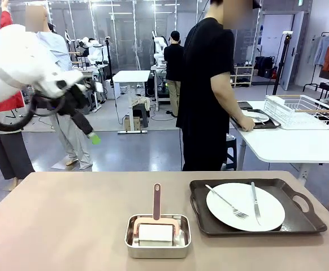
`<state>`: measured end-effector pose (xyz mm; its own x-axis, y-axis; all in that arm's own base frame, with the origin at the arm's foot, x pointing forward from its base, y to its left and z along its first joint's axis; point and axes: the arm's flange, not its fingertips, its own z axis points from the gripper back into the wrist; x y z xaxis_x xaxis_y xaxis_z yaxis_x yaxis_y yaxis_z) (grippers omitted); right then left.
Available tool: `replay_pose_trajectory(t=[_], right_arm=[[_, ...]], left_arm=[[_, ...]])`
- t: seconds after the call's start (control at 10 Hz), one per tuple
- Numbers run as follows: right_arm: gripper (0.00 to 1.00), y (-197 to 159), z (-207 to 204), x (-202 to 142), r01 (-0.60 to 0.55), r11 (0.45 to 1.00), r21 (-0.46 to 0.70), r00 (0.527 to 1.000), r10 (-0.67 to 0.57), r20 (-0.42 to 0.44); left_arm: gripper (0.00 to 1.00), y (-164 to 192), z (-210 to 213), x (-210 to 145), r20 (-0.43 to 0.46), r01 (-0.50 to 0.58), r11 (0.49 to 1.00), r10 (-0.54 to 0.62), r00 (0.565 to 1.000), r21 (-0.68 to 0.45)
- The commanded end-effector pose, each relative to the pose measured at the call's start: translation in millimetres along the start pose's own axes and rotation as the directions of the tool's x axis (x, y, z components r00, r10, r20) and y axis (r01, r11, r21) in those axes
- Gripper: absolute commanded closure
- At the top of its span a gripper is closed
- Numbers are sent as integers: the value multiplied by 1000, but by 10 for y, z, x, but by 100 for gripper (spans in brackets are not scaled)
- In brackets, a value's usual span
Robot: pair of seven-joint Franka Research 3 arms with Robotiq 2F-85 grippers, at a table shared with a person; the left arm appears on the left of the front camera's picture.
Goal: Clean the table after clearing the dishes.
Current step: When the left (or right) Handle tray is removed, use the left hand (or right hand) to clean the left (or right) side of the table with the Lint Roller.
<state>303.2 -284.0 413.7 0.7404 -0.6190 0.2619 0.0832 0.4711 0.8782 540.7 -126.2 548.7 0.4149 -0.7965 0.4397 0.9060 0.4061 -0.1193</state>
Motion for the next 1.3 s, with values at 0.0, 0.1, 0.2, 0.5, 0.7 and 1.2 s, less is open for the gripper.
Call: replay_pose_trajectory(t=[0.0,0.1,0.2,0.5,0.7,1.2], right_arm=[[0,11,30,-49,-12,1000,3,1000,13,-9],[0,11,30,-49,-12,1000,3,1000,13,-9],[0,11,30,-49,-12,1000,3,1000,13,-9],[0,11,30,-49,-12,1000,3,1000,13,-9],[0,11,30,-49,-12,1000,3,1000,13,-9],[0,11,30,-49,-12,1000,3,1000,13,-9]], left_arm=[[0,0,-209,264,-93,75,997,-77,993,-18],[0,-78,-390,432,-127,114,993,-118,985,-37],[0,-142,-547,576,-160,149,988,-155,975,-46],[0,-235,-700,591,-134,164,985,-171,976,-62],[0,-235,-700,591,-134,164,985,-171,976,-62],[0,-223,-1121,1163,-191,330,934,-352,916,-139]])
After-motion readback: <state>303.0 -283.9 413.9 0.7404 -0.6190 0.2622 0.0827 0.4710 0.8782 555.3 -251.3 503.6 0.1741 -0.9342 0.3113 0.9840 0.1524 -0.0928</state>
